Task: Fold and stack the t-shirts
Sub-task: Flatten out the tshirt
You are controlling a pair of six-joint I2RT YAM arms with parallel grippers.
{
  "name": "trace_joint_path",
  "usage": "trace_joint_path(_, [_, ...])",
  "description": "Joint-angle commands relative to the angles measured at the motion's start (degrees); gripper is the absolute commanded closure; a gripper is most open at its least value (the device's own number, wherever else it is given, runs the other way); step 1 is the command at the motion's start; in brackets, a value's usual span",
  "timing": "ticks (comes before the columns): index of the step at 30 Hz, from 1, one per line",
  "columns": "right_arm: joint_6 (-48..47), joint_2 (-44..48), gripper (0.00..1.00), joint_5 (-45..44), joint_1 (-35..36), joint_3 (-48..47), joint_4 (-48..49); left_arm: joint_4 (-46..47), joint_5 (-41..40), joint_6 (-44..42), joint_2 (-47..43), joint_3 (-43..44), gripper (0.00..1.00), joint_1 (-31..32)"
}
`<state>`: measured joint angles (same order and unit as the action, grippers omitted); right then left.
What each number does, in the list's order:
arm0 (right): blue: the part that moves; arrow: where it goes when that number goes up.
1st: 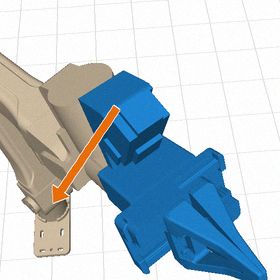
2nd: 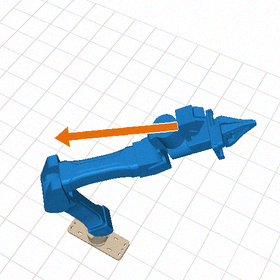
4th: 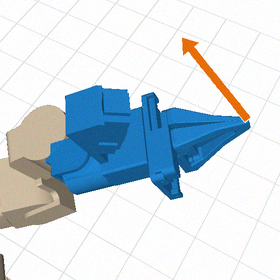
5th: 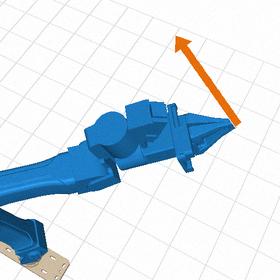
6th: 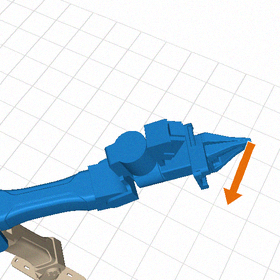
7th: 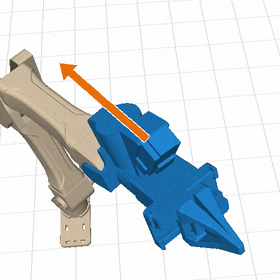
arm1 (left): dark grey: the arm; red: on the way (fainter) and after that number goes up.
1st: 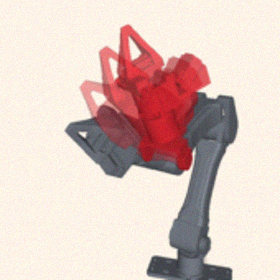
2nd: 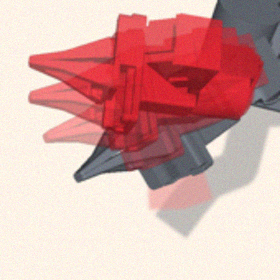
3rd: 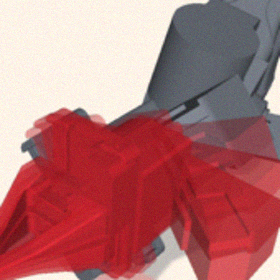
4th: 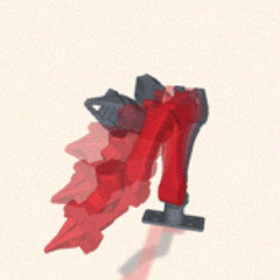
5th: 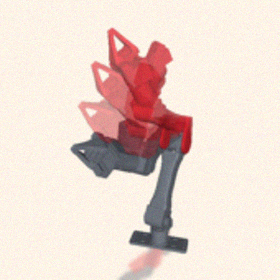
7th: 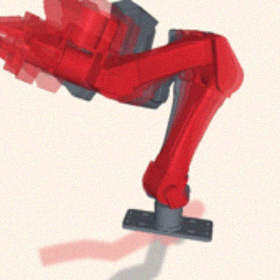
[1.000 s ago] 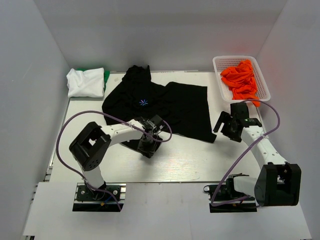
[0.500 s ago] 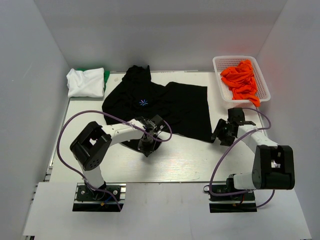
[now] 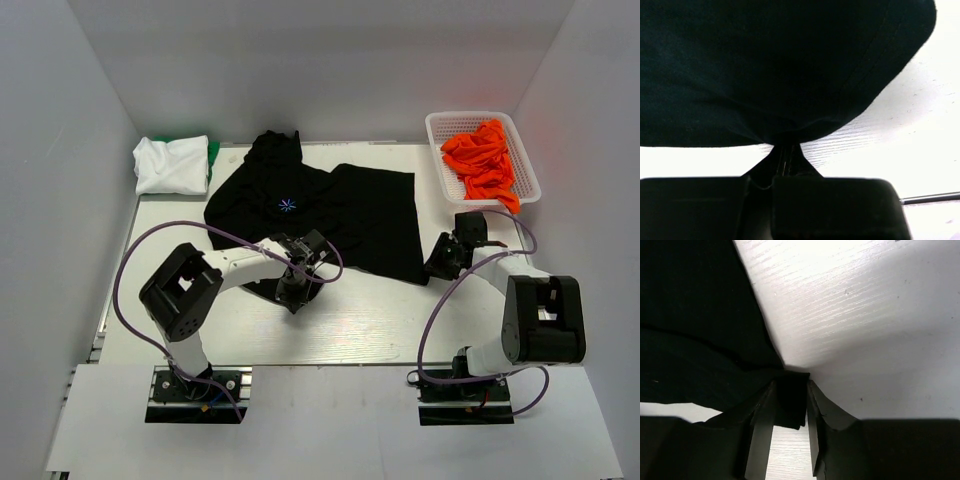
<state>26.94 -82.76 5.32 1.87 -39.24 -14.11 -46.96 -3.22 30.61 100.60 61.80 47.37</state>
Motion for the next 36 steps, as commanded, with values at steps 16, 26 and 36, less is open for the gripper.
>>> trace_joint_path(16, [-4.70,9.71,1.00,-3.22,0.24,-1.53,-5.48,-5.94,-6.09,3.05,-5.84,3.58,1.00,0.17])
trace_joint_path(26, [-13.14,25.36,1.00,1.88,0.42,-12.77,-7.07,-11.93,-27.87,3.05,-23.16,23.07,1.00,-1.14])
trace_joint_path(36, [-18.76,26.07,1.00,-7.23,0.24,-36.41,-8.39,-5.80,-48.97,-7.81,-31.93,44.27,1.00,-1.14])
